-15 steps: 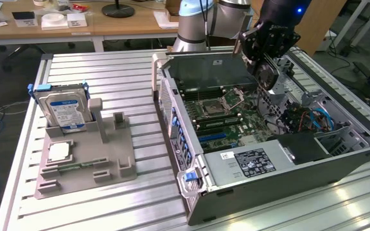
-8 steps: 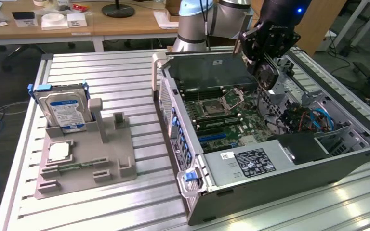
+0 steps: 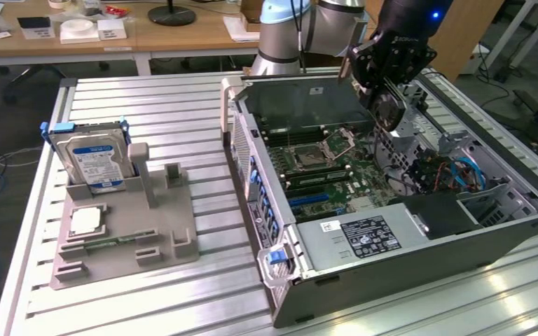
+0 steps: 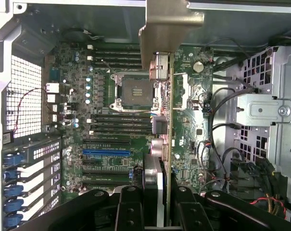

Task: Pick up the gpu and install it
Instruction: 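Insert the gpu into the slot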

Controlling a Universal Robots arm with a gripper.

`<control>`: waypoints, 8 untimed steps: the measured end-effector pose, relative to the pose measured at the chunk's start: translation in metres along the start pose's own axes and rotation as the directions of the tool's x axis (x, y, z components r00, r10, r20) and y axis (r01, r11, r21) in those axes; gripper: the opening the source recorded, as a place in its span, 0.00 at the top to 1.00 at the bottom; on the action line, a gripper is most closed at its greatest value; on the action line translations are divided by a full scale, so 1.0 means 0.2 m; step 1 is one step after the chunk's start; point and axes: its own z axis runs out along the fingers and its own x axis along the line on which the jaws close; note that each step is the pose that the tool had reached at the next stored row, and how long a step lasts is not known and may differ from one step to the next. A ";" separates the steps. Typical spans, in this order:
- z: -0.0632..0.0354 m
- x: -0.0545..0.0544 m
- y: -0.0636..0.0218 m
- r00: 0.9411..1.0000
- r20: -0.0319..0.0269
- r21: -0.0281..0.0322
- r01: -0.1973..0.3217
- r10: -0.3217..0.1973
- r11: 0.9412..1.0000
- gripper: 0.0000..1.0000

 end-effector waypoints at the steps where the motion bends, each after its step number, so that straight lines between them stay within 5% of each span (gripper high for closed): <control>1: 0.000 0.00 0.000 1.000 -0.001 0.000 0.013 -0.013 1.000 0.72; 8: 0.000 0.00 0.000 0.990 -0.006 -0.001 0.138 -0.138 0.990 0.72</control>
